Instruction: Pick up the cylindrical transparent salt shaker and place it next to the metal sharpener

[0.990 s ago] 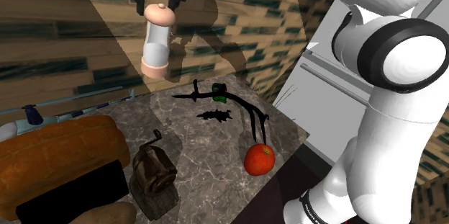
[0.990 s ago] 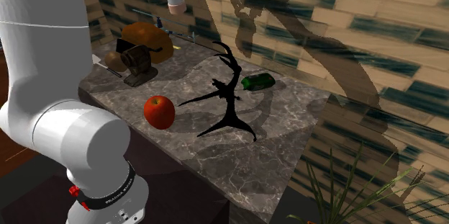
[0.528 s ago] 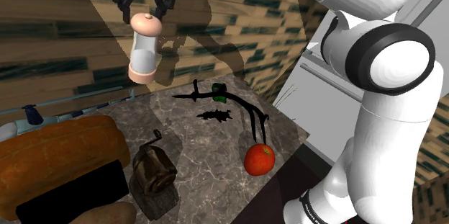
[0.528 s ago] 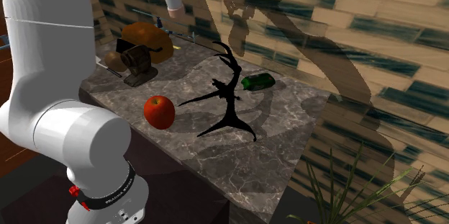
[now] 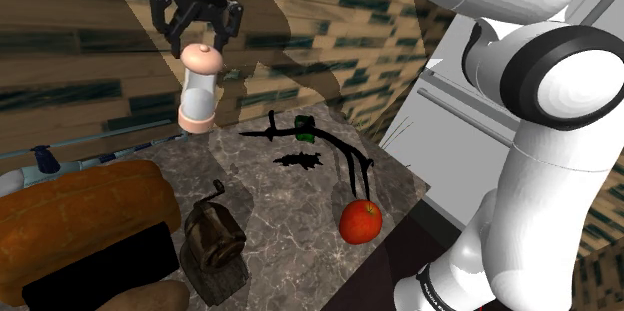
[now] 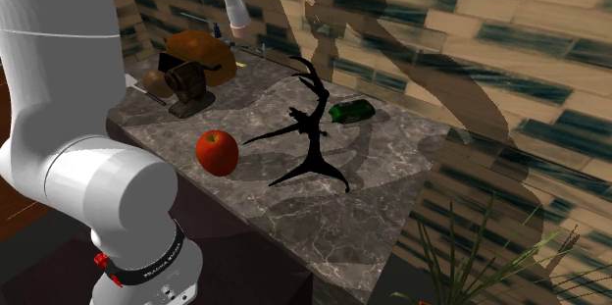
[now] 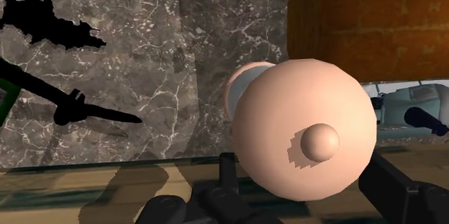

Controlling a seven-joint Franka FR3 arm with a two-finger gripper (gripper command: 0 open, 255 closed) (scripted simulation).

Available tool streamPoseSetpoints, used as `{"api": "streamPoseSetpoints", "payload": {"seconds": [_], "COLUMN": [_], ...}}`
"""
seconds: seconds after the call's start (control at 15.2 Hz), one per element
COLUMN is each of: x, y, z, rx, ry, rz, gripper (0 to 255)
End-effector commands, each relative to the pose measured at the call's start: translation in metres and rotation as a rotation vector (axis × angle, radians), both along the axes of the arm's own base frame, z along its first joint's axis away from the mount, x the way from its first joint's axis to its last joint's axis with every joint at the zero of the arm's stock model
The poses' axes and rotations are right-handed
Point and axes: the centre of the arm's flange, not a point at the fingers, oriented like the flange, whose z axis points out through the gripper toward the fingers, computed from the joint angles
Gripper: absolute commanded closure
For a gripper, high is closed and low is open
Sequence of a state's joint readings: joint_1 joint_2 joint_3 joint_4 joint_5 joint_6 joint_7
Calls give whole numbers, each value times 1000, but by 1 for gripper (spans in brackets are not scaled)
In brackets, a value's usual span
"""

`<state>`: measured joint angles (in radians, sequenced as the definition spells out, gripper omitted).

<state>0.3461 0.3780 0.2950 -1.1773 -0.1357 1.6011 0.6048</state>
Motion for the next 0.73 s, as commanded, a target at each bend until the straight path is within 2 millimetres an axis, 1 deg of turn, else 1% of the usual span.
{"api": "streamPoseSetpoints", "payload": {"seconds": [0.0,0.66], "x": [0,0], "y": [-1,-1], "z": [-10,-62], "rx": [0,0], "ry": [-1,-1], "rz": [0,0], "gripper": [255,255]}}
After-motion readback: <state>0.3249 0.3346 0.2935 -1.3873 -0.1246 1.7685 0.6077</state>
